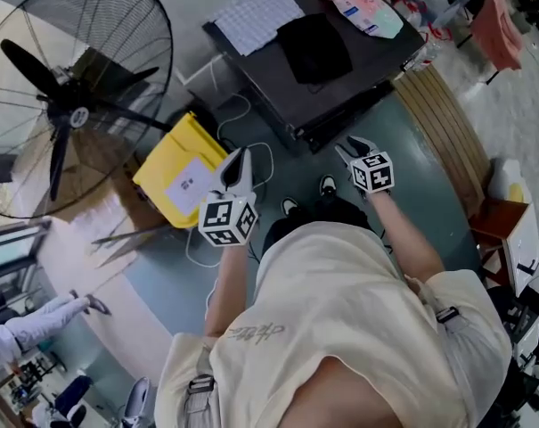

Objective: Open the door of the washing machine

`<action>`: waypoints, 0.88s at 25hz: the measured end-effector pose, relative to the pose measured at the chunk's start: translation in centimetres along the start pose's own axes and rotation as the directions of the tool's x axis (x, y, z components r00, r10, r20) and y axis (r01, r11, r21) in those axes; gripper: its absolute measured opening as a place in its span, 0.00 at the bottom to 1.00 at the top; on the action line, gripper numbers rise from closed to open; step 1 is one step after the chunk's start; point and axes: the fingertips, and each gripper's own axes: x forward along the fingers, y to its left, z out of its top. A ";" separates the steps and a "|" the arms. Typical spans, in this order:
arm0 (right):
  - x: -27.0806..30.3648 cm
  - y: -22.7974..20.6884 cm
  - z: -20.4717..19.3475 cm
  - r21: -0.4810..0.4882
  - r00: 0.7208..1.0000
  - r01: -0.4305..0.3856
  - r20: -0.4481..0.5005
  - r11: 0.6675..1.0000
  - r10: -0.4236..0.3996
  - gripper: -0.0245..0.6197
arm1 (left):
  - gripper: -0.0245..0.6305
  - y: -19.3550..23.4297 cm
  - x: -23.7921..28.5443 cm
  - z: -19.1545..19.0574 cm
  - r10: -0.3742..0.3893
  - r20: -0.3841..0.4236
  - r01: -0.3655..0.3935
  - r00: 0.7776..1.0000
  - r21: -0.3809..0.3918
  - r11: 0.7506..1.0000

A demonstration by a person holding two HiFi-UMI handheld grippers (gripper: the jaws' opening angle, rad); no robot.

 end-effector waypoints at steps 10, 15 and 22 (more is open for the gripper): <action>6.4 -3.4 -6.1 0.136 0.970 0.075 -0.240 0.988 -0.041 0.34 | 0.06 1.4 -0.5 -0.1 0.089 -0.037 -0.090 0.995 -0.011 0.996; 9.1 -4.9 -8.7 0.336 0.953 0.161 -0.297 0.928 -0.058 0.34 | 0.06 2.9 -0.1 0.0 0.153 -0.084 -0.157 0.985 -0.044 0.987; 11.8 -6.0 -11.3 0.473 0.928 0.221 -0.370 0.853 -0.036 0.34 | 0.06 3.4 1.3 0.7 0.202 -0.120 -0.208 0.972 -0.041 0.977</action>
